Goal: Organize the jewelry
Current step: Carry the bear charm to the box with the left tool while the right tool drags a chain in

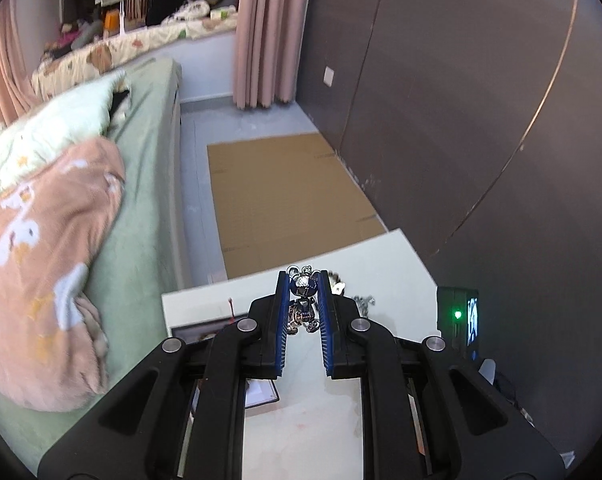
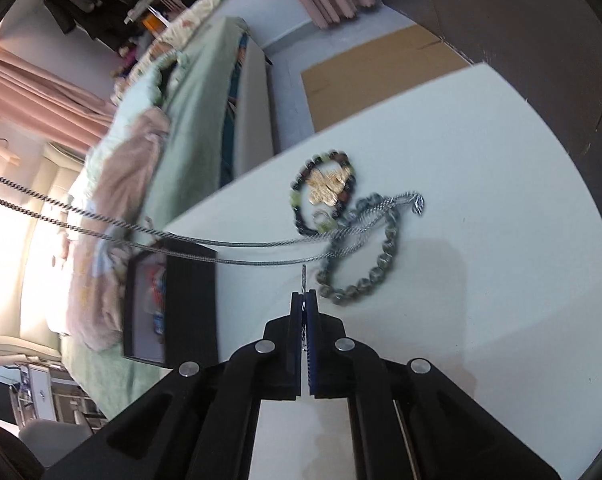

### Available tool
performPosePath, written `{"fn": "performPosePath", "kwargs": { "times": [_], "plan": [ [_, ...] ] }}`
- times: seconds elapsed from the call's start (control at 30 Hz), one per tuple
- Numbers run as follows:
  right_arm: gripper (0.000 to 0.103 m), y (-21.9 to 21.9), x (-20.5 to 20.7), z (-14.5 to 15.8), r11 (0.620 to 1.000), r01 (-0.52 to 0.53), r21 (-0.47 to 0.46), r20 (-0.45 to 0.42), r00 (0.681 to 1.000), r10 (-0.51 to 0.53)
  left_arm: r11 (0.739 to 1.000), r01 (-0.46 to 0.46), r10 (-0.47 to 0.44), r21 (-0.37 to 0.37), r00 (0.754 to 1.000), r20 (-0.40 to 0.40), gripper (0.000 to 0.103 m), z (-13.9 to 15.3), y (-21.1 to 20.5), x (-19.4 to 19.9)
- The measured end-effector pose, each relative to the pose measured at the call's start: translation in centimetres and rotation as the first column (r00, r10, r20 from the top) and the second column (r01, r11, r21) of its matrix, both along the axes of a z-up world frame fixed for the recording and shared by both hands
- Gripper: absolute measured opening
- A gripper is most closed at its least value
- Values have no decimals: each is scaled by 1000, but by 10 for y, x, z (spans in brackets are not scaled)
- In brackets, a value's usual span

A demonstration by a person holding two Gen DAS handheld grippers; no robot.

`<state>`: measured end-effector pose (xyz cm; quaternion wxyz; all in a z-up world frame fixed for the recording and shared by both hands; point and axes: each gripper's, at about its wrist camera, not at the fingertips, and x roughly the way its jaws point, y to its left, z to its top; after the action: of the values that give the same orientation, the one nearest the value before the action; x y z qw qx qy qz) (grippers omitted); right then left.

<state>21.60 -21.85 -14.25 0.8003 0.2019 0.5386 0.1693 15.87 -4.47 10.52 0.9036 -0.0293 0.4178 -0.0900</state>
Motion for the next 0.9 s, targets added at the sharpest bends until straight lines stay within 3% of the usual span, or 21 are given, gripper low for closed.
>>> {"fn": "performPosePath", "kwargs": {
  "times": [0.63, 0.9],
  "plan": [
    [2, -23, -40, 64, 992, -12, 123, 180, 984, -10, 995, -58, 37, 86, 972, 232, 14, 133, 26, -48],
    [2, -14, -43, 66, 990, -29, 135, 195, 981, 3, 992, -93, 71, 80, 967, 246, 14, 138, 47, -55]
  ]
}}
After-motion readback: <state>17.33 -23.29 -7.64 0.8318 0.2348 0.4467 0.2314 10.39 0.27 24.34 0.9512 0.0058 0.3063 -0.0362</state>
